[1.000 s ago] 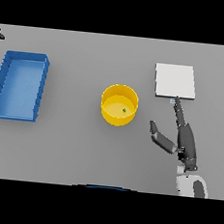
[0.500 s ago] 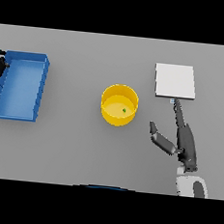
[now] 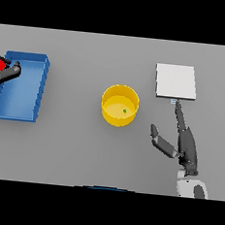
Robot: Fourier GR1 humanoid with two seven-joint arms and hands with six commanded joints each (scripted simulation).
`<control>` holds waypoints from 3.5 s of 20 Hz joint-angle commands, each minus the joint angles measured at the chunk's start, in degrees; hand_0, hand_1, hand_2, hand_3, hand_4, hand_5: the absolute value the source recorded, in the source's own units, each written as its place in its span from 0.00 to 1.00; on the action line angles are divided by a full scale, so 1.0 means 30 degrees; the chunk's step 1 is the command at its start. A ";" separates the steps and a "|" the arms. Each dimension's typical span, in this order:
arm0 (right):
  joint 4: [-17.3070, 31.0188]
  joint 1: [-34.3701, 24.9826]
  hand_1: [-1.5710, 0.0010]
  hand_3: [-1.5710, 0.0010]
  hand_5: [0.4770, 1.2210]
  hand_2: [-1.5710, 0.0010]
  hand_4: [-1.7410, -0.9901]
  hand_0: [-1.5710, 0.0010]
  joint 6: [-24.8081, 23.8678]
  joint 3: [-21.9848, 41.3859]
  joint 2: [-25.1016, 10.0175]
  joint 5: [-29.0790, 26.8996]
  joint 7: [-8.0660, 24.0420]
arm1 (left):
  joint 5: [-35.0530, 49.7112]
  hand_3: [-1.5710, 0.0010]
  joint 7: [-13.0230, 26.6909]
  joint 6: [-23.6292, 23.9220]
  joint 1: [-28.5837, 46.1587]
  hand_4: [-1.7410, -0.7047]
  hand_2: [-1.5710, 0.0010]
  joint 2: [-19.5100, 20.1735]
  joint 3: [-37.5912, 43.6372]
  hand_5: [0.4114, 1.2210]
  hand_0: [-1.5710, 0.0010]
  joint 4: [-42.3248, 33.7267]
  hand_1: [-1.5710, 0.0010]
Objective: Pick up the red beaker and tilt it to pour out 1 green nut into yellow bowl. Pick up the yellow bowl and place it on the metallic measuring scale.
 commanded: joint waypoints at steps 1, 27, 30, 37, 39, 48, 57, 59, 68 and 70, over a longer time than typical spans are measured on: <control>-0.0152 0.0266 1.00 1.00 0.26 1.00 0.74 1.00 0.0044 -0.0084 -0.0160 -0.0062 -0.0174 | 0.0129 0.76 0.0021 -0.0199 -0.0012 0.83 0.75 0.0108 -0.0071 0.37 0.70 -0.0022 0.75; 0.2637 -0.9062 1.00 1.00 0.25 1.00 0.63 1.00 0.6020 0.5206 -0.5909 0.7799 0.1761 | 0.0642 1.00 -0.2014 0.0478 -0.0159 0.91 1.00 -0.0760 0.0522 0.38 1.00 0.0606 1.00; 0.3894 -1.0345 1.00 1.00 0.24 1.00 0.62 1.00 0.6841 0.5986 -0.5717 0.8158 0.1405 | 0.0616 1.00 -0.1846 0.0188 -0.0476 0.91 1.00 -0.0791 0.0433 0.38 1.00 0.0749 1.00; 0.6423 -1.2848 1.00 1.00 0.28 1.00 0.65 1.00 0.8684 0.7353 -0.5727 0.8660 0.0208 | 0.0592 1.00 -0.2147 0.0177 -0.0298 0.91 1.00 -0.0731 0.0407 0.38 1.00 0.0751 1.00; 0.7243 -1.3383 1.00 1.00 0.28 1.00 0.66 1.00 0.8994 0.7630 -0.5420 0.8695 0.0075 | 0.0529 1.00 -0.1986 0.0179 -0.0482 0.91 1.00 -0.0913 0.0350 0.39 1.00 0.0991 1.00; 0.9612 -1.4619 1.00 1.00 0.26 1.00 0.58 1.00 0.9946 0.8853 -0.4999 0.9488 -0.0003 | 0.0565 1.00 -0.2183 0.0101 -0.0444 0.91 1.00 -0.0702 0.0452 0.40 1.00 0.0938 1.00; 1.0024 -1.5252 0.85 0.84 0.57 0.85 0.47 0.84 1.0668 0.9751 -0.4671 1.0194 0.0548 | 0.0605 1.00 -0.2287 0.0119 -0.0408 0.91 1.00 -0.0700 0.0451 0.38 1.00 0.0764 1.00; 1.0079 -1.5389 0.58 0.70 0.72 0.60 0.34 0.54 1.0991 0.9772 -0.4735 1.0186 0.0503 | 0.0607 1.00 -0.2240 0.0135 -0.0543 0.91 1.00 -0.0593 0.0567 0.39 1.00 0.0806 1.00; 0.9470 -1.5318 0.08 0.25 0.96 0.12 0.05 0.07 1.2219 0.9920 -0.5254 0.9082 0.0916 | 0.0820 1.00 -0.2085 0.0293 -0.0134 0.90 1.00 -0.0117 0.0687 0.39 1.00 -0.0056 1.00; 0.9522 -1.5602 0.05 0.25 0.98 0.07 0.03 0.05 1.2151 0.9793 -0.5291 0.8988 0.0919 | 0.0785 1.00 -0.2107 0.0143 -0.0366 0.90 1.00 -0.0491 0.0614 0.39 1.00 0.0582 1.00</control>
